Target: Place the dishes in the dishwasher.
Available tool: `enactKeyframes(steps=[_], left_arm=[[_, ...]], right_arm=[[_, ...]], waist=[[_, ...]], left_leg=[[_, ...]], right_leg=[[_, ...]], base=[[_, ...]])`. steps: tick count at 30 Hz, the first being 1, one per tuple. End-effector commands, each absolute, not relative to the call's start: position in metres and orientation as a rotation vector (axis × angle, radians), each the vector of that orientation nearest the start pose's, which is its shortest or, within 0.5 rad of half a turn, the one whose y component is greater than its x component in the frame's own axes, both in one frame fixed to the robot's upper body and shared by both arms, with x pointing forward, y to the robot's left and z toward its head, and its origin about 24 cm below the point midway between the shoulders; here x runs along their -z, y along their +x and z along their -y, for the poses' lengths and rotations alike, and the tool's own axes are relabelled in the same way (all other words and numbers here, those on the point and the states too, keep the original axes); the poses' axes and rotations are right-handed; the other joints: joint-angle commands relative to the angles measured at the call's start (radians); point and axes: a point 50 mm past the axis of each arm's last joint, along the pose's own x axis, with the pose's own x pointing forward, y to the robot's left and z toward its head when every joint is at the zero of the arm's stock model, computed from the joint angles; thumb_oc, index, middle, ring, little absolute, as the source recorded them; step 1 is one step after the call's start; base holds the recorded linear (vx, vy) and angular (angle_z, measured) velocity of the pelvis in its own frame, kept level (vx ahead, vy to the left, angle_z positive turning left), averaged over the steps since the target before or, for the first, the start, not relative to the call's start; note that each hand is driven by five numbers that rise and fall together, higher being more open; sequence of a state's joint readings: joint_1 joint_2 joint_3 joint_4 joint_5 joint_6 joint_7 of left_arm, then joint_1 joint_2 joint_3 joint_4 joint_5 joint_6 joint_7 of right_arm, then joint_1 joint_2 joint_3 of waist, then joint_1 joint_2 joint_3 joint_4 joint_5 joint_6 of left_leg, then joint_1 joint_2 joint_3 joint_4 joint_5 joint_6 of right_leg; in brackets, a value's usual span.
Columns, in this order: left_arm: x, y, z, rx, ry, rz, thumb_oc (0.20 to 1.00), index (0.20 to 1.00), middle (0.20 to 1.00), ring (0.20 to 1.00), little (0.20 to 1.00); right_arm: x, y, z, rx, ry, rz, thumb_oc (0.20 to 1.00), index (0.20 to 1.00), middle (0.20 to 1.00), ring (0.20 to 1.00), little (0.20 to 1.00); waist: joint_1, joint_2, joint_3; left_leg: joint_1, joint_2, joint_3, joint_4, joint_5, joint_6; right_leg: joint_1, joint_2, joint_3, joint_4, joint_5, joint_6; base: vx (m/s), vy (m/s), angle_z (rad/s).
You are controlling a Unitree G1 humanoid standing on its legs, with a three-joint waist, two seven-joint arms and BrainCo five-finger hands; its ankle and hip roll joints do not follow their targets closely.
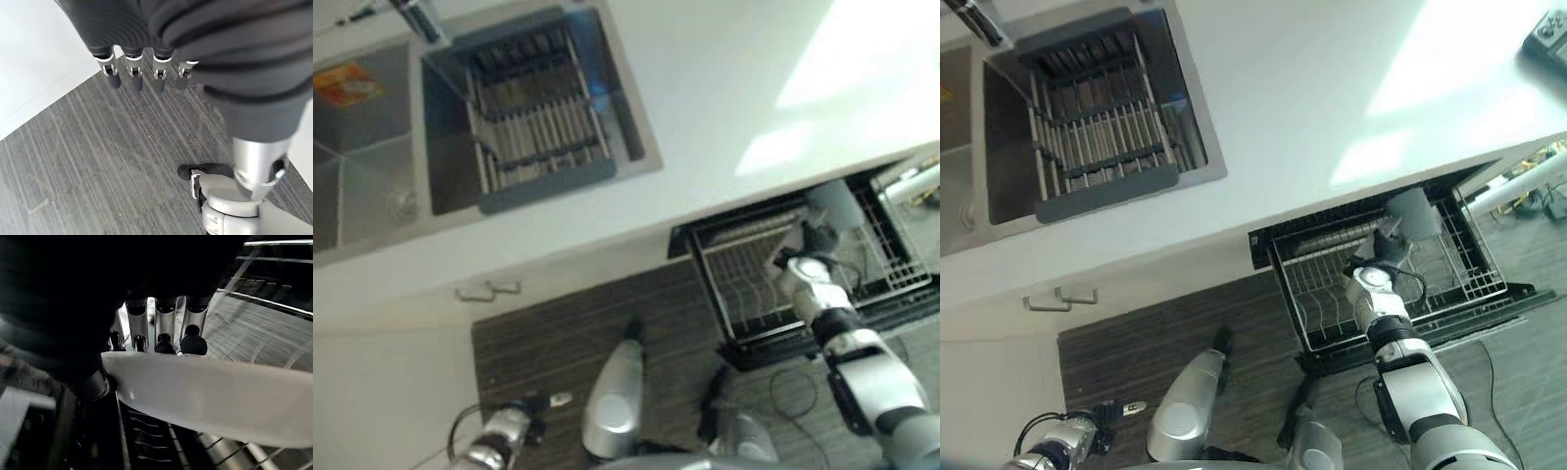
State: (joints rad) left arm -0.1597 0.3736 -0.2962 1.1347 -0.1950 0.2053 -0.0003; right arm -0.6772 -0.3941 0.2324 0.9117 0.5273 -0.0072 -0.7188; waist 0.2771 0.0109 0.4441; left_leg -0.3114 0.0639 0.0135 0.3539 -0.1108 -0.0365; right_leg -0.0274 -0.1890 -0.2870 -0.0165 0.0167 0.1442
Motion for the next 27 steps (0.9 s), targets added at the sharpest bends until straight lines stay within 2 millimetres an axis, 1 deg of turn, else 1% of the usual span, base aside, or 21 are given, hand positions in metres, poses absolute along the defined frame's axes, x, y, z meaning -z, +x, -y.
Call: enactKeyframes(steps=[1, 4, 7, 9, 11, 13, 15, 17, 18, 19, 21, 22, 23, 25, 27], left_arm=[[0.136, 0.130, -0.279, -0.140, 0.314, -1.265, 1.000, 1.000, 1.000, 1.000, 1.000], [0.135, 0.137, -0.273, -0.133, 0.294, -1.235, 1.000, 1.000, 1.000, 1.000, 1.000], [0.134, 0.139, -0.272, -0.124, 0.290, -1.226, 1.000, 1.000, 1.000, 1.000, 1.000], [0.132, 0.143, -0.274, -0.126, 0.291, -1.202, 1.000, 1.000, 1.000, 1.000, 1.000], [0.129, 0.148, -0.277, -0.129, 0.287, -1.189, 1.000, 1.000, 1.000, 1.000, 1.000], [0.125, 0.157, -0.277, -0.123, 0.291, -1.165, 1.000, 1.000, 1.000, 1.000, 1.000], [0.122, 0.166, -0.273, -0.110, 0.294, -1.142, 1.000, 1.000, 1.000, 1.000, 1.000], [0.118, 0.178, -0.266, -0.085, 0.296, -1.107, 1.000, 1.000, 1.000, 1.000, 1.000], [0.114, 0.187, -0.261, -0.064, 0.305, -1.076, 1.000, 1.000, 1.000, 1.000, 1.000], [0.114, 0.187, -0.260, -0.063, 0.305, -1.075, 1.000, 1.000, 1.000, 1.000, 1.000], [0.112, 0.192, -0.255, -0.041, 0.304, -1.060, 1.000, 1.000, 1.000, 1.000, 1.000], [0.111, 0.193, -0.254, -0.039, 0.302, -1.051, 1.000, 1.000, 1.000, 1.000, 1.000], [0.111, 0.195, -0.253, -0.038, 0.302, -1.043, 1.000, 1.000, 1.000, 1.000, 1.000], [0.109, 0.197, -0.250, -0.035, 0.296, -1.032, 1.000, 1.000, 1.000, 1.000, 1.000], [0.109, 0.199, -0.246, -0.028, 0.282, -1.026, 1.000, 1.000, 1.000, 1.000, 1.000]], right_arm=[[-0.064, 0.354, 0.244, 0.738, -0.168, -0.178, 0.200, 0.200, 0.200, 0.200, 0.200], [-0.052, 0.349, 0.240, 0.768, -0.235, -0.200, 0.200, 0.200, 0.200, 0.200, 0.200], [-0.051, 0.349, 0.241, 0.747, -0.359, -0.196, 0.200, 0.200, 0.200, 0.200, 0.200], [-0.054, 0.353, 0.239, 0.661, -0.548, -0.176, 0.200, 0.200, 0.200, 0.200, 0.200], [-0.056, 0.356, 0.237, 0.599, -0.625, -0.173, 0.200, 0.200, 0.200, 0.200, 0.200], [-0.055, 0.359, 0.233, 0.547, -0.681, -0.179, 0.200, 0.200, 0.200, 0.200, 0.200], [-0.053, 0.361, 0.229, 0.525, -0.698, -0.176, 0.200, 0.200, 0.200, 0.200, 0.200], [-0.063, 0.368, 0.223, 0.535, -0.698, -0.151, 0.200, 0.200, 0.200, 0.200, 0.200], [-0.079, 0.376, 0.222, 0.546, -0.708, -0.101, 0.200, 0.200, 0.200, 0.200, 0.200], [-0.081, 0.377, 0.222, 0.547, -0.709, -0.097, 0.200, 0.200, 0.200, 0.200, 0.200], [-0.109, 0.389, 0.222, 0.541, -0.683, -0.019, 0.200, 0.200, 0.200, 0.200, 0.200], [-0.116, 0.392, 0.222, 0.537, -0.662, -0.002, 0.733, 0.733, 0.733, 0.733, 0.733], [-0.122, 0.394, 0.221, 0.524, -0.618, 0.015, 1.000, 1.000, 1.000, 1.000, 1.000], [-0.134, 0.399, 0.217, 0.499, -0.520, 0.057, 1.000, 1.000, 1.000, 1.000, 1.000], [-0.147, 0.401, 0.212, 0.489, -0.396, 0.141, 1.000, 1.000, 1.000, 1.000, 1.000]], waist=[[-0.010, -0.011, -0.040], [-0.014, 0.002, -0.017], [-0.014, 0.005, -0.008], [-0.015, 0.006, 0.002], [-0.016, 0.005, 0.007], [-0.014, 0.005, 0.016], [-0.007, 0.014, 0.025], [0.002, 0.027, 0.041], [0.008, 0.037, 0.058], [0.009, 0.038, 0.059], [0.018, 0.047, 0.071], [0.020, 0.049, 0.074], [0.021, 0.050, 0.075], [0.020, 0.051, 0.076], [0.017, 0.056, 0.076]], left_leg=[[-0.154, 0.003, -0.074, -0.073, 0.158, -0.051], [-0.178, 0.006, -0.068, -0.071, 0.162, -0.051], [-0.199, 0.011, -0.064, -0.064, 0.164, -0.054], [-0.217, 0.015, -0.061, -0.061, 0.169, -0.057], [-0.230, 0.015, -0.058, -0.059, 0.173, -0.057], [-0.247, 0.013, -0.056, -0.057, 0.177, -0.056], [-0.262, 0.011, -0.058, -0.057, 0.184, -0.056], [-0.286, 0.006, -0.061, -0.053, 0.192, -0.059], [-0.296, 0.000, -0.064, -0.058, 0.200, -0.058], [-0.296, 0.000, -0.064, -0.059, 0.201, -0.058], [-0.317, -0.008, -0.064, -0.059, 0.211, -0.060], [-0.324, -0.011, -0.064, -0.060, 0.213, -0.059], [-0.328, -0.013, -0.063, -0.063, 0.216, -0.057], [-0.342, -0.016, -0.060, -0.069, 0.223, -0.055], [-0.347, -0.018, -0.056, -0.080, 0.229, -0.055]], right_leg=[[0.138, -0.057, 0.030, 0.083, -0.096, 0.026], [0.120, -0.058, 0.041, 0.081, -0.101, 0.026], [0.109, -0.058, 0.047, 0.079, -0.105, 0.028], [0.097, -0.056, 0.054, 0.078, -0.109, 0.032], [0.086, -0.054, 0.062, 0.078, -0.110, 0.036], [0.072, -0.054, 0.068, 0.076, -0.109, 0.037], [0.060, -0.054, 0.064, 0.076, -0.110, 0.037], [0.043, -0.058, 0.061, 0.075, -0.107, 0.034], [0.031, -0.062, 0.058, 0.072, -0.102, 0.032], [0.030, -0.062, 0.058, 0.072, -0.102, 0.032], [0.019, -0.067, 0.053, 0.067, -0.093, 0.032], [0.012, -0.067, 0.052, 0.067, -0.089, 0.032], [0.005, -0.067, 0.052, 0.066, -0.086, 0.032], [-0.014, -0.067, 0.056, 0.065, -0.080, 0.031], [-0.025, -0.066, 0.058, 0.060, -0.076, 0.029]], base=[[-0.11, 0.019, -0.06], [-0.09, 0.018, -0.05], [-0.07, -0.009, -0.11], [-0.07, -0.020, -0.09], [-0.07, -0.012, -0.03], [-0.09, -0.023, -0.03], [-0.09, -0.022, 0.00], [-0.13, -0.014, 0.02], [-0.12, -0.010, 0.03], [-0.12, 0.001, 0.03], [-0.10, 0.020, 0.02], [-0.09, 0.031, 0.01], [-0.08, 0.039, 0.02], [-0.07, 0.049, 0.02], [-0.05, 0.067, 0.02]])
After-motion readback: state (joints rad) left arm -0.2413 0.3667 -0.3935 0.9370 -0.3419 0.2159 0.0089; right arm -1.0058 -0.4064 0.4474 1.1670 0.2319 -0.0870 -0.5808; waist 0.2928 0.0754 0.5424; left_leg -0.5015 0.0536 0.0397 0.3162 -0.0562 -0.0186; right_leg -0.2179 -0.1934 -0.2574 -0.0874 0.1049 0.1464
